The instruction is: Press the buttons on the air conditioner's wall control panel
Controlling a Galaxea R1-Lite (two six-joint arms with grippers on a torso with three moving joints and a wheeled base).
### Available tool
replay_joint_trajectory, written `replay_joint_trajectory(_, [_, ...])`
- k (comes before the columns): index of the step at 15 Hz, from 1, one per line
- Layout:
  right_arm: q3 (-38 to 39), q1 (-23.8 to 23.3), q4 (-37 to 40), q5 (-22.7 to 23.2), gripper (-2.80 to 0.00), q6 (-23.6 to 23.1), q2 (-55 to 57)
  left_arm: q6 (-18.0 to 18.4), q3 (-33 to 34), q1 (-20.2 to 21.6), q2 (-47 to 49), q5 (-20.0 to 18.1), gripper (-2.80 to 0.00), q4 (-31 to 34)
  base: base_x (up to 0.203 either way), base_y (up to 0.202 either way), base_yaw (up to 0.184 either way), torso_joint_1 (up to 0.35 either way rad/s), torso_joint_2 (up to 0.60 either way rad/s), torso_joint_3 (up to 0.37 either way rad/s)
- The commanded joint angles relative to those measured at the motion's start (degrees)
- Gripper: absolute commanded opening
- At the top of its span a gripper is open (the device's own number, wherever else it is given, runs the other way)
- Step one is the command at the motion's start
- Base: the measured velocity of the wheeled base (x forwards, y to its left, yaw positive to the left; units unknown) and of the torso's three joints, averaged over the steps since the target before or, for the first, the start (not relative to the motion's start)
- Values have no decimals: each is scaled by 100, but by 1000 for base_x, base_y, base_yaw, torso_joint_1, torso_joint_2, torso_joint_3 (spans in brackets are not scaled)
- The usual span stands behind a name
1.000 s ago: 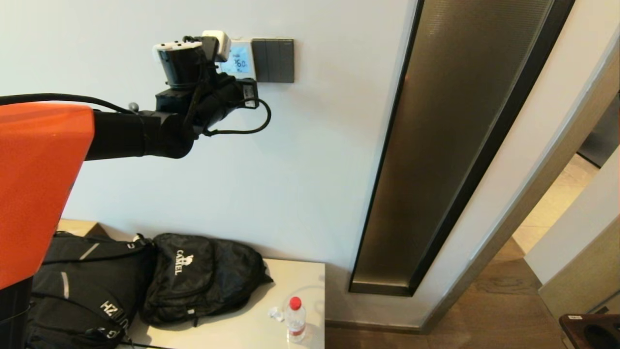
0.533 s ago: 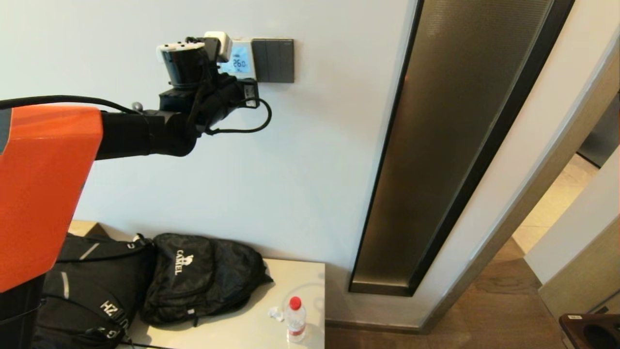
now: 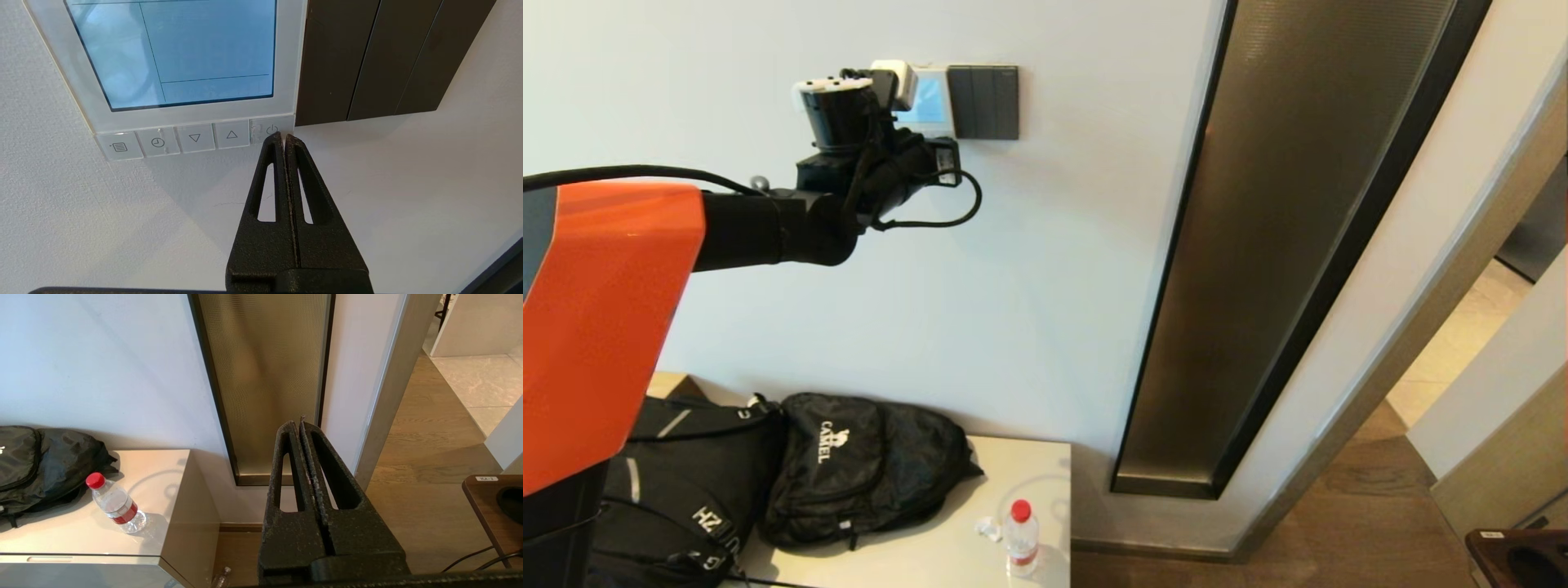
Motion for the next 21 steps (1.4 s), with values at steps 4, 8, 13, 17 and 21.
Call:
replay_joint_trajectory(4, [9,0,-3,2,-280,-8,9,-17,264,-3,-381,24,-280,-234,0,0,0,0,0,0])
replay_joint_trajectory(8, [9,0,-3,2,-280,0,9,-8,1427,-10,-1266,24,-280,-637,0,0,0,0,0,0])
replay_joint_trajectory(13, [9,0,-3,2,-280,0,9,7,3870,2,-3028,18,-280,-1197,0,0,0,0,0,0])
replay_joint_trajectory(17, [0,0,-3,2,-280,0,9,47,6024,99,-4929,22,-280,-1398,0,0,0,0,0,0])
replay_joint_trajectory(21, [9,0,-3,2,-280,0,8,106,7399,626,-6927,8,-280,-1107,0,0,0,0,0,0])
